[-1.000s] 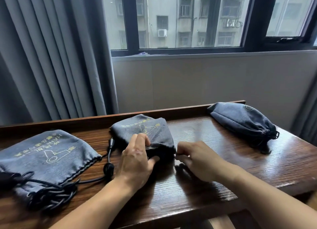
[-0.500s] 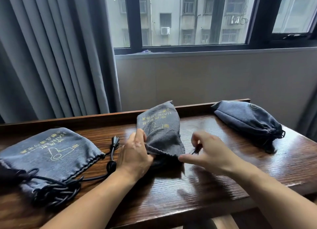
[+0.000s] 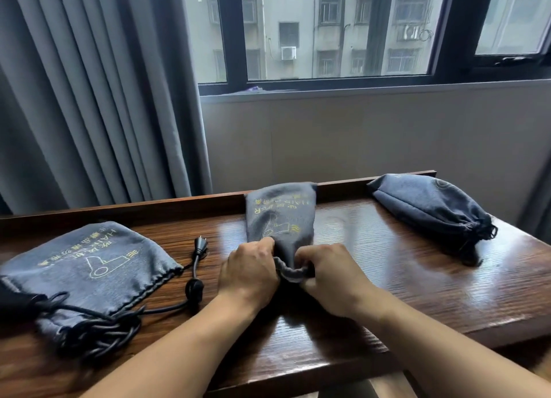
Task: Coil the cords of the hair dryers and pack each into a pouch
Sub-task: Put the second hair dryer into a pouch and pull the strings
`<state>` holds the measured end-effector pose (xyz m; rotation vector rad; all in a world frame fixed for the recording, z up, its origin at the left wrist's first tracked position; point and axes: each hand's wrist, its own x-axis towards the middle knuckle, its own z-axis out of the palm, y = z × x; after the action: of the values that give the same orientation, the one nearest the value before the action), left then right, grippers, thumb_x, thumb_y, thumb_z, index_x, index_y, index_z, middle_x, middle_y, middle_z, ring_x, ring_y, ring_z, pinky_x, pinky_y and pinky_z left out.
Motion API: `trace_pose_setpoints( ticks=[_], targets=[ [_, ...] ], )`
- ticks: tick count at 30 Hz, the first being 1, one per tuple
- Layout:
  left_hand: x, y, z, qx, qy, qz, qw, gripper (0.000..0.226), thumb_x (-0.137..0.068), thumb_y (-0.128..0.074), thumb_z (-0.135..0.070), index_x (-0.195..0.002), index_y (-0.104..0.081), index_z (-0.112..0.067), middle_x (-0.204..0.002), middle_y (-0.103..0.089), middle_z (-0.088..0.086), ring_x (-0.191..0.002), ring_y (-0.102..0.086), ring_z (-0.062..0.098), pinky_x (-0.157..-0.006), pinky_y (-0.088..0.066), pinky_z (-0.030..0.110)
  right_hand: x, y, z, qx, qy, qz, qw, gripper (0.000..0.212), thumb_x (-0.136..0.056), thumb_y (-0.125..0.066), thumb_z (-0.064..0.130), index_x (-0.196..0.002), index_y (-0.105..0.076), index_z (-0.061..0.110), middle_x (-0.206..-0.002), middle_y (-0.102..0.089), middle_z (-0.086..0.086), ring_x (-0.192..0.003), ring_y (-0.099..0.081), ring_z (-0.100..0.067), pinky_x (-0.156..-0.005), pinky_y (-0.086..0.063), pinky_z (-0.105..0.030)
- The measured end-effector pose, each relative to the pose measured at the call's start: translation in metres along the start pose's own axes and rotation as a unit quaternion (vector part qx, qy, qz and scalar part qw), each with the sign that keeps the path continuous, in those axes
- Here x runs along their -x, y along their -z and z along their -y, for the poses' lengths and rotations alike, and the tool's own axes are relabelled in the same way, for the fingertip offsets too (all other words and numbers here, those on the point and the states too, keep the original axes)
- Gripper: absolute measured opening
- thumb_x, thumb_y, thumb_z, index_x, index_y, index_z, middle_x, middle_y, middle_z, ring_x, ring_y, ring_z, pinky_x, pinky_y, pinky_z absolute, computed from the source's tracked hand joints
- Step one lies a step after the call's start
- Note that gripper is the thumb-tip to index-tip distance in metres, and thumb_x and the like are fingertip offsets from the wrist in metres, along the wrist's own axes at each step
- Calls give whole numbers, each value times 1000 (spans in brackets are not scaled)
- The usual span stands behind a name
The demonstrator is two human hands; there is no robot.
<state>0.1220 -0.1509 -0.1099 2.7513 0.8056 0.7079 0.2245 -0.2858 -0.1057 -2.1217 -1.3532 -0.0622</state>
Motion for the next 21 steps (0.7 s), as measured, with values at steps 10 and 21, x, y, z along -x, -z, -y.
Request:
trace_pose_setpoints(
  ticks=[10, 21],
  targets=[
    [-3, 13, 34, 31, -67, 84, 994, 24, -75, -61, -6, -80, -50, -27, -85, -59, -6, -84, -56, 22, -76, -49, 35, 12, 37, -38, 13, -29, 33, 999, 32, -70, -70, 4, -81, -69, 34, -63, -61, 19, -62, -56, 7, -61, -38, -8],
    [22, 51, 73, 41, -142, 136, 980, 10, -90, -75, -34, -93, -78, -25, -73, -73, -12, -68, -64, 0, -66, -41, 5, 48, 60, -64, 55, -32, 78, 995, 32, -70, -85, 54, -92, -65, 42, -77, -68, 20, -74, -63, 4, -65, -45, -10]
  ],
)
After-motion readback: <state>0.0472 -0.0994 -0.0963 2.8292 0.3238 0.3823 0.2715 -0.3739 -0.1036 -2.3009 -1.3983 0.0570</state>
